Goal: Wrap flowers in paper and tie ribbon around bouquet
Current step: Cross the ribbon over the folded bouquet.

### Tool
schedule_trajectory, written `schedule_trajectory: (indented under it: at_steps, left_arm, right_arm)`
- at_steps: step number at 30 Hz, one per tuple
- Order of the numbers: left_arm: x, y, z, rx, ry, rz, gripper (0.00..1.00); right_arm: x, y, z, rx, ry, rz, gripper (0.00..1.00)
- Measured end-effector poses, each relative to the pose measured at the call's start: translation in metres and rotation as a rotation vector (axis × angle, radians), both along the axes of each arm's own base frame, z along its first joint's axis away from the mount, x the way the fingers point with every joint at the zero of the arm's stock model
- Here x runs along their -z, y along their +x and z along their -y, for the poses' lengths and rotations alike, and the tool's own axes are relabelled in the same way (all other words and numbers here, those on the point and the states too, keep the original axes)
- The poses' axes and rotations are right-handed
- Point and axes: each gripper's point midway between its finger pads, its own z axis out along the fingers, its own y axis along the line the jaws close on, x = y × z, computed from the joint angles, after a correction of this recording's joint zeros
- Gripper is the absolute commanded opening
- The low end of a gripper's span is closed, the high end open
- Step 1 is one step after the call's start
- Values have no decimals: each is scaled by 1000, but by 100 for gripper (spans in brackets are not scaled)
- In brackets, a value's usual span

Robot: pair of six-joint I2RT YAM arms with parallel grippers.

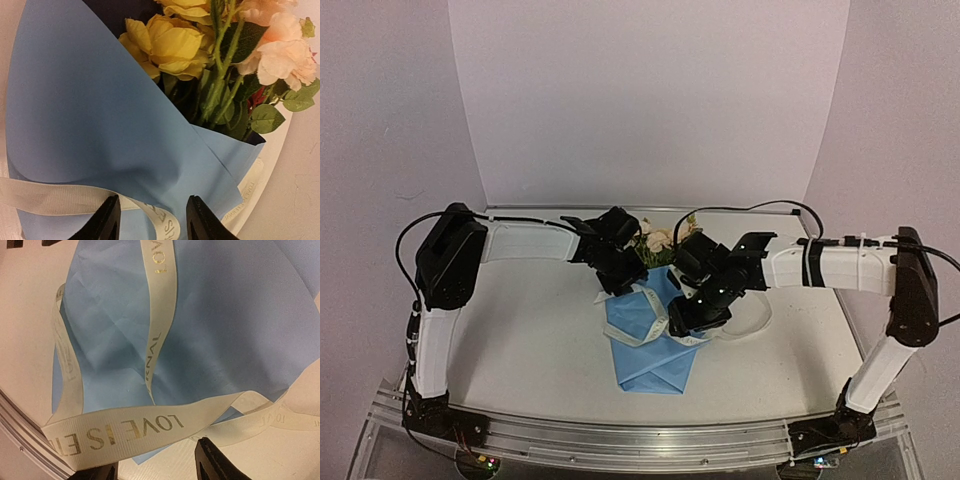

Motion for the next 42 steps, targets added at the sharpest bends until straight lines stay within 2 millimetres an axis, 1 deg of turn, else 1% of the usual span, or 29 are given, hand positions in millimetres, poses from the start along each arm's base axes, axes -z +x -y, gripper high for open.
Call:
schedule_trajectory:
  at_steps: [2, 5, 6, 8, 12, 15, 18, 19, 21, 23, 27, 28, 32, 35, 39, 42]
  left_arm:
    - [6, -1, -4, 3, 24, -8, 31]
    - [11, 0, -10, 16, 51, -13, 13]
    - [13, 0, -12, 21, 59, -13, 7]
    - [13, 4, -15, 23, 64, -8, 1]
    - [12, 15, -24, 35, 81, 21, 0]
    - [13, 22, -36, 36, 116, 58, 0]
    - [11, 26, -52, 37, 153, 99, 0]
    - [9, 27, -58, 40, 162, 113, 0]
    - [2, 29, -67, 46, 175, 143, 0]
    - [-9, 32, -72, 53, 179, 187, 0]
    - [-26, 39, -83, 63, 180, 262, 0]
    - [-29, 40, -85, 64, 178, 274, 0]
    - [-32, 44, -92, 76, 183, 306, 0]
    - [-32, 47, -95, 91, 196, 321, 0]
    - [-37, 44, -101, 109, 207, 341, 0]
    - [-45, 41, -104, 110, 201, 356, 0]
  right_arm:
    - [4, 0, -1, -3, -18, -12, 53]
    - [7, 5, -6, -10, -36, -22, 56]
    - [8, 7, -7, -11, -38, -22, 59]
    - [7, 9, -8, -15, -42, -26, 66]
    - [2, 9, -6, -23, -42, -45, 77]
    - [-2, 9, -3, -19, -34, -81, 78]
    - [-4, 10, 4, -3, -24, -125, 74]
    - [-3, 10, 7, 7, -23, -142, 71]
    - [-3, 10, 14, 24, -27, -175, 59]
    - [-5, 12, 20, 52, -30, -202, 52]
    - [-5, 22, 32, 117, -26, -240, 48]
    - [-4, 24, 36, 135, -29, -249, 50]
    - [1, 31, 52, 197, -57, -268, 63]
    - [14, 28, 68, 248, -109, -266, 65]
    - [40, 12, 105, 397, -198, -274, 67]
    - [49, 12, 131, 539, -230, -240, 70]
